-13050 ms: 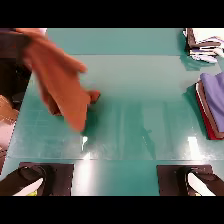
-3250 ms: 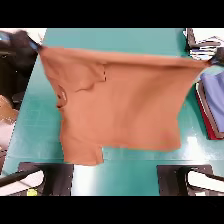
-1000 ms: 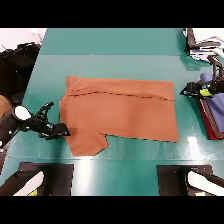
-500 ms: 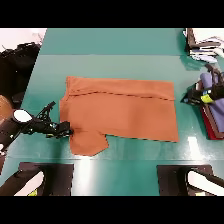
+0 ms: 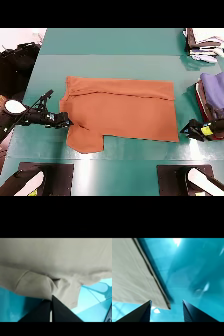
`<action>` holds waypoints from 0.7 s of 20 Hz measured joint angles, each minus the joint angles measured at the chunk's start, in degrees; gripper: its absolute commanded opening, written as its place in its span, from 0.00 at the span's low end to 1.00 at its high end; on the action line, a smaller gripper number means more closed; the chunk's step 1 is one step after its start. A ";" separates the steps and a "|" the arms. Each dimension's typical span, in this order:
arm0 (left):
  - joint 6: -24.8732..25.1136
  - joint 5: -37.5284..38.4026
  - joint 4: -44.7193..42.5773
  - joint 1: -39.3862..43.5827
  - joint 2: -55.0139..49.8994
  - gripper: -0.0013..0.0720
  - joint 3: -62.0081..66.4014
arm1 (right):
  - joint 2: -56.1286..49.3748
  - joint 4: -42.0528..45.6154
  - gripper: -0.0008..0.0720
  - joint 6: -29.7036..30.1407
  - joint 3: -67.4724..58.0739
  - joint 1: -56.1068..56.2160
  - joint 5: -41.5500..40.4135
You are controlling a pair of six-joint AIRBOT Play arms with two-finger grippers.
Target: Fold the shirts.
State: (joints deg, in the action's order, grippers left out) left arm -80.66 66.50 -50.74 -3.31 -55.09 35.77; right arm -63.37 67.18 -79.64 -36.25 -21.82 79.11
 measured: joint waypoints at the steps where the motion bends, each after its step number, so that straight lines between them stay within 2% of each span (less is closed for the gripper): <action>1: 0.02 -0.04 -0.02 0.00 0.00 0.05 0.17 | 0.15 -1.20 0.60 0.24 1.51 -0.07 -0.59; 3: 0.09 -0.28 -0.02 0.00 0.00 0.05 0.42 | 0.22 -2.82 0.59 0.50 3.37 1.27 -1.38; 5: 0.13 -0.28 -0.07 0.00 0.00 0.05 0.52 | -0.46 -3.61 0.29 0.70 3.93 3.52 -1.81; 7: 0.13 -0.02 -0.90 0.00 0.00 0.05 0.57 | -1.53 -3.50 0.10 0.87 3.50 5.90 -2.36; 8: 0.13 0.74 -1.75 0.00 0.04 0.05 0.59 | -1.88 -3.50 0.04 1.07 2.99 7.04 -2.54; 11: -0.74 3.10 -5.57 0.02 2.64 0.05 0.59 | -0.79 -3.78 0.04 1.99 1.14 9.22 -0.85; 14: -3.65 6.78 -10.14 0.00 9.20 0.05 0.59 | 3.78 -2.58 0.04 2.38 -1.14 10.05 2.16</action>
State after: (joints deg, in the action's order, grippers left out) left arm -84.31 73.28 -60.88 -3.31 -45.89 36.36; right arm -59.59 64.60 -77.25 -37.39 -11.77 81.28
